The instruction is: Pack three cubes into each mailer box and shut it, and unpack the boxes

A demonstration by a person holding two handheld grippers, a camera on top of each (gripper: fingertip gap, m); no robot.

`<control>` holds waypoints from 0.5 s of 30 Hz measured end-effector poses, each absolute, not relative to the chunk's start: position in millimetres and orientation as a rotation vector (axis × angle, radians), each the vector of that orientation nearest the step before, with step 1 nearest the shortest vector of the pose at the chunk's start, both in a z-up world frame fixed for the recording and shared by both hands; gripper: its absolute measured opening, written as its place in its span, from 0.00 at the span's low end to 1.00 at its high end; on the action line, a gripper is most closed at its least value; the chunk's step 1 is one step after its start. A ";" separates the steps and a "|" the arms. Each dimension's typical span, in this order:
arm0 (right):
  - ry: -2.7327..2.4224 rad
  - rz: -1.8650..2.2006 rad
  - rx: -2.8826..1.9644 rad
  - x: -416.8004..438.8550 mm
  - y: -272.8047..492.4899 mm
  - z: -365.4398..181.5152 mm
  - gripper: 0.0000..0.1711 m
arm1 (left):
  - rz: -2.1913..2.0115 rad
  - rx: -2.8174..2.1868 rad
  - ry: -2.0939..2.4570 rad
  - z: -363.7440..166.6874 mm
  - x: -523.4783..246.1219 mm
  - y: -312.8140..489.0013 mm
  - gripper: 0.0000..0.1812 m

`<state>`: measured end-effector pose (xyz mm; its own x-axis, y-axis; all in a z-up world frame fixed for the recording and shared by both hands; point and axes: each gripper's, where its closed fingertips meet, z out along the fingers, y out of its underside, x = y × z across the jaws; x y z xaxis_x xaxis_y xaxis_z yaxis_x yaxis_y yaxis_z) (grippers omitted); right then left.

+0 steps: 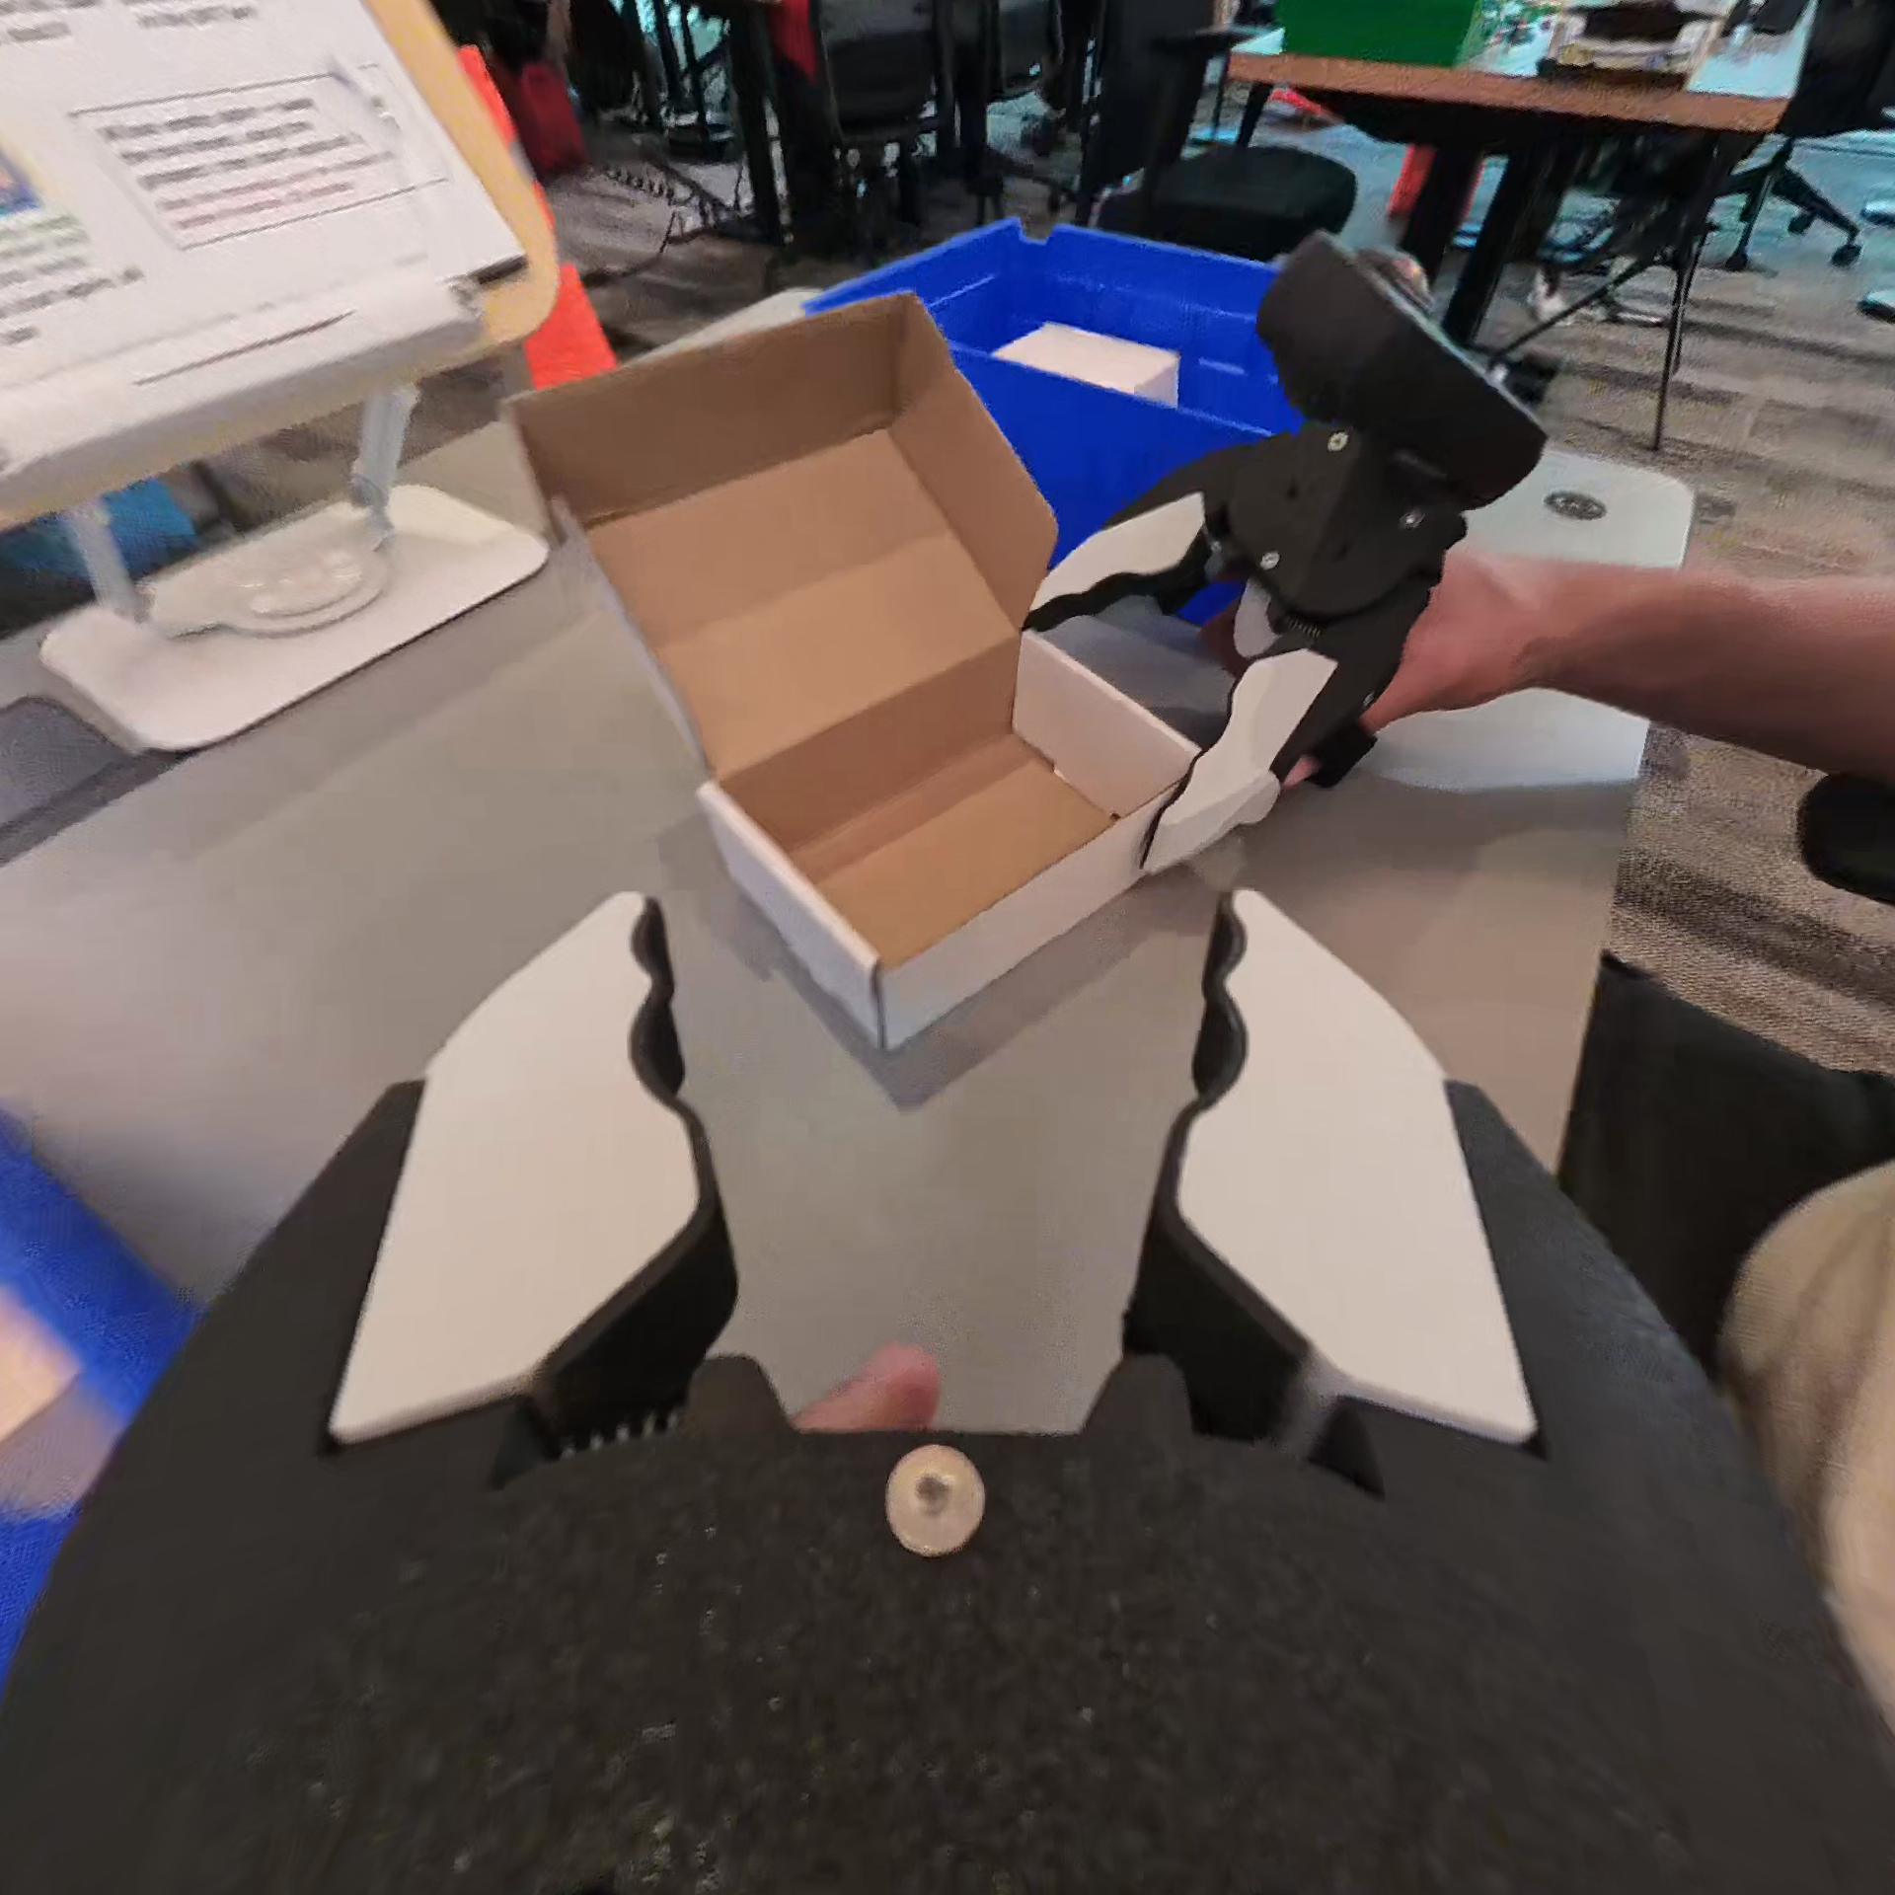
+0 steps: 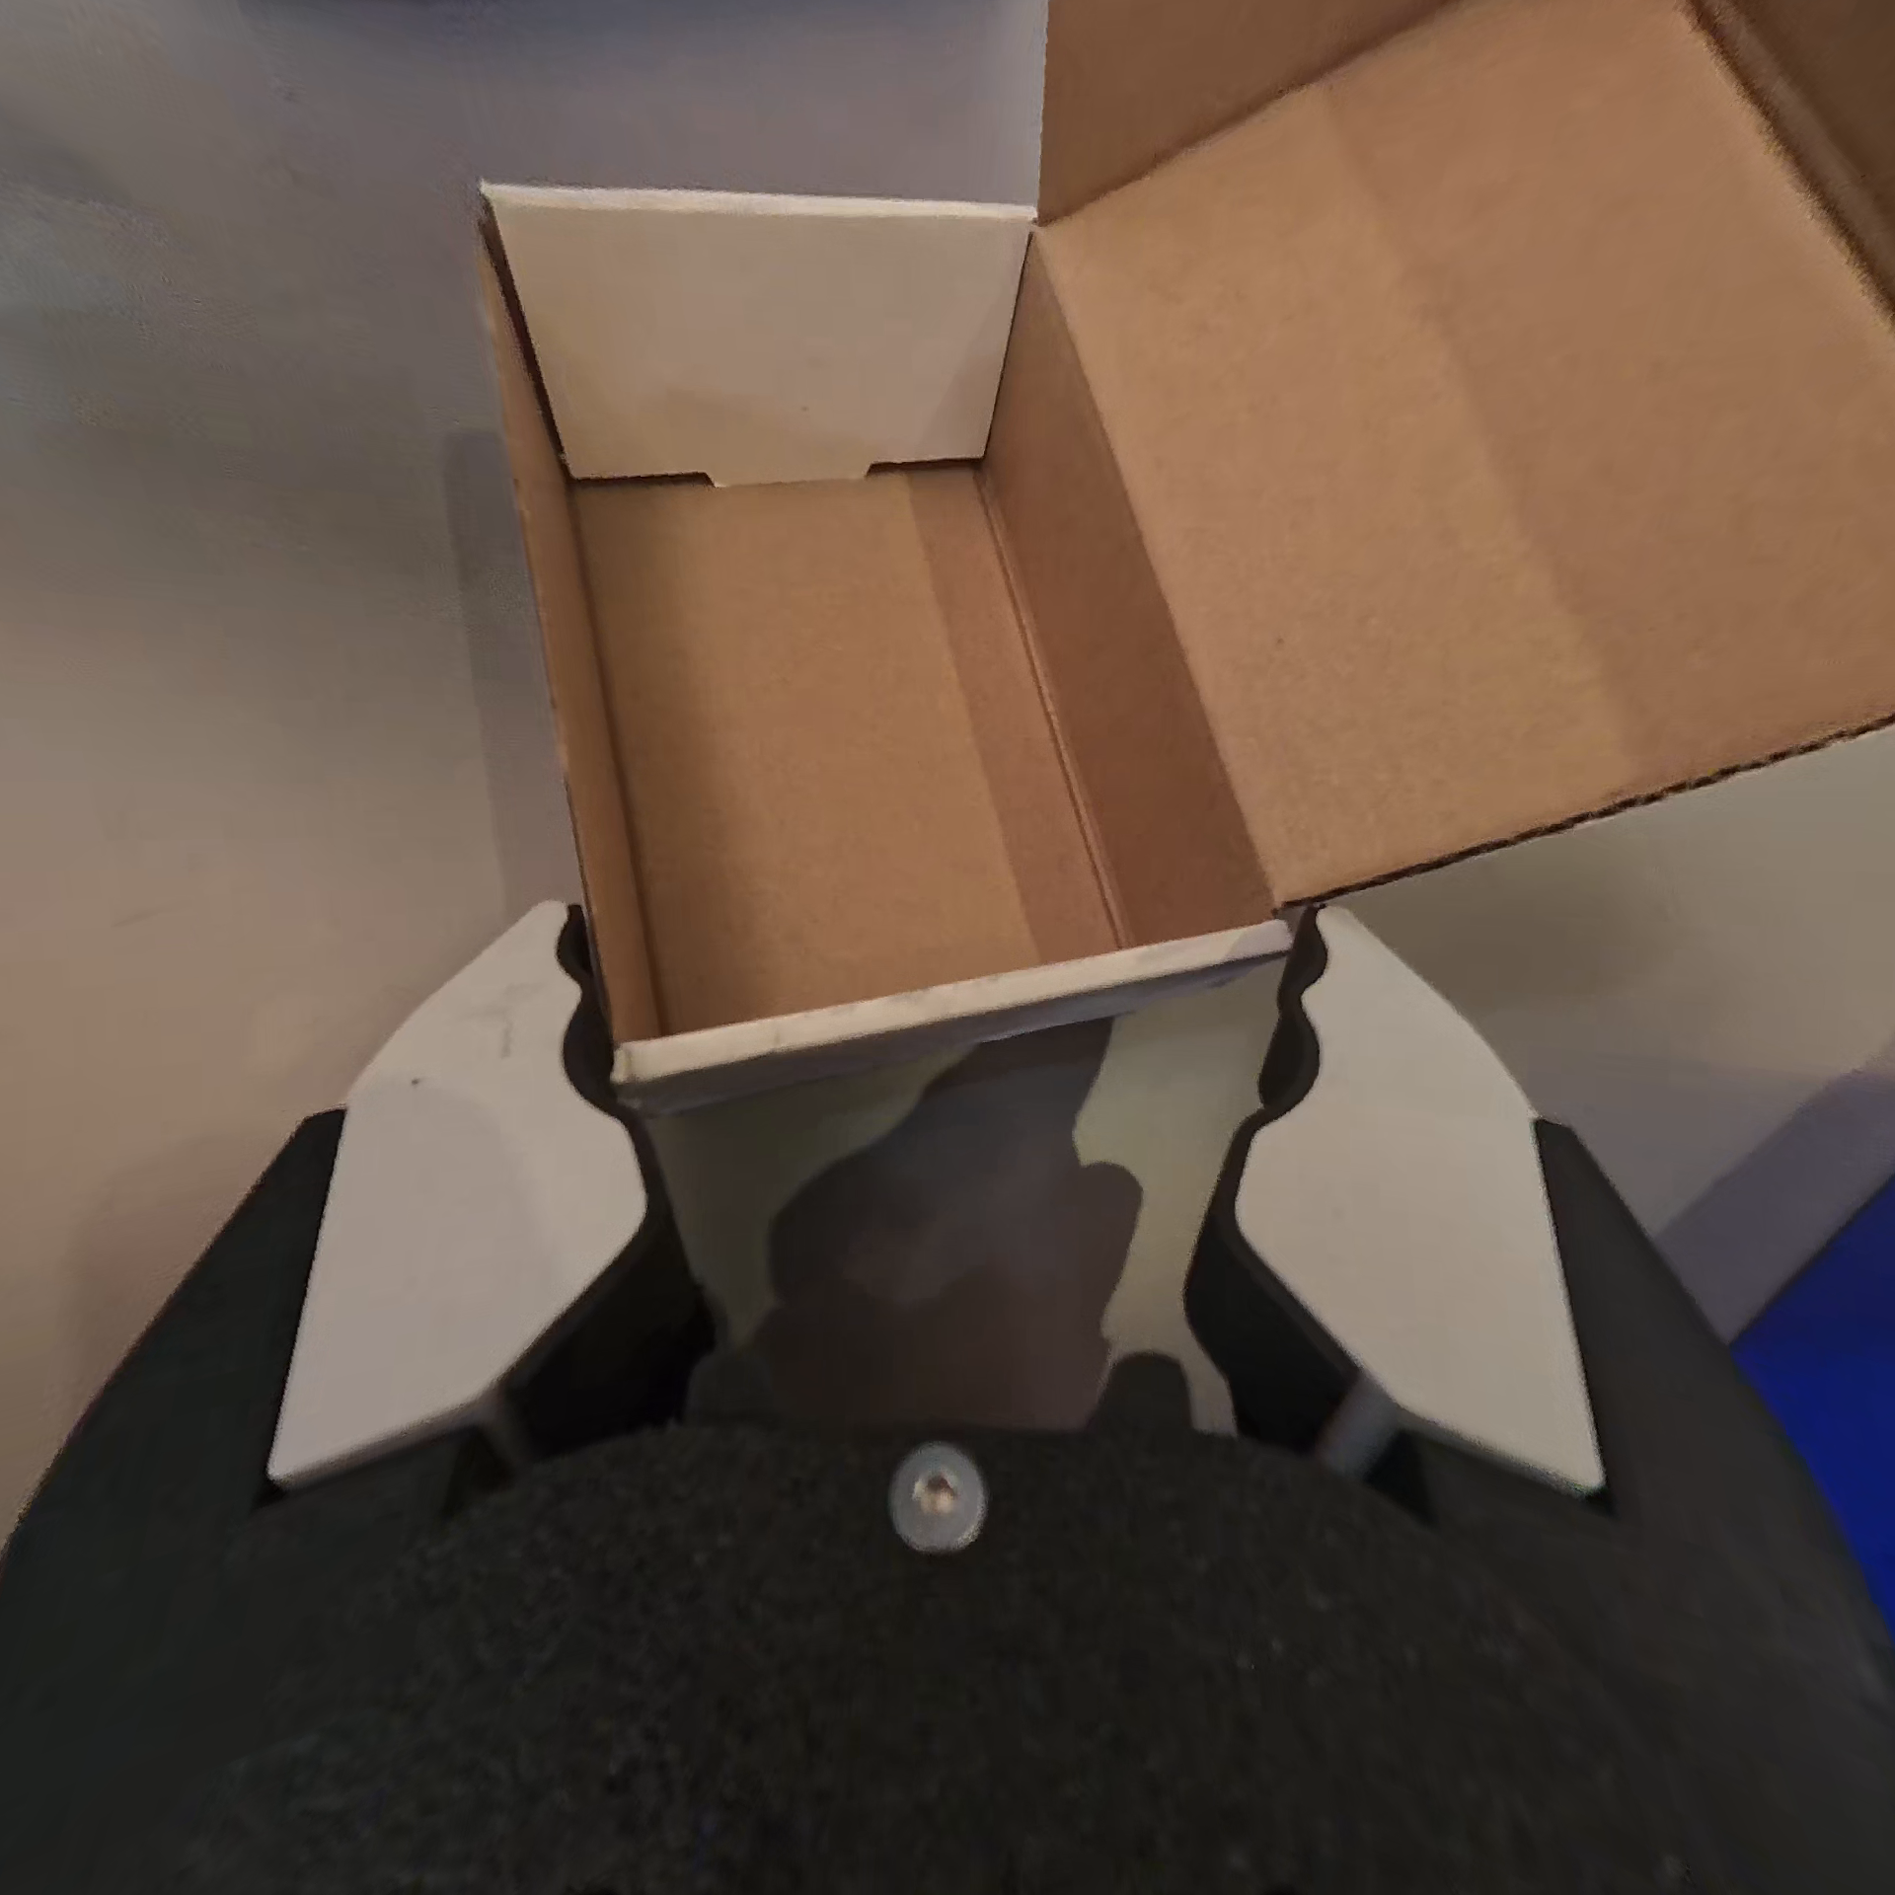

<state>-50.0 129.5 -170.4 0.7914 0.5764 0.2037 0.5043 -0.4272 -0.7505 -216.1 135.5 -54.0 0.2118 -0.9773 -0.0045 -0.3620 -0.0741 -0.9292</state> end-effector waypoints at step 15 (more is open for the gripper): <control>-0.795 0.042 -2.130 -57.0 114.5 -169.8 0.72 | -0.027 -1.795 1.705 -139.8 -337.6 332.5 0.40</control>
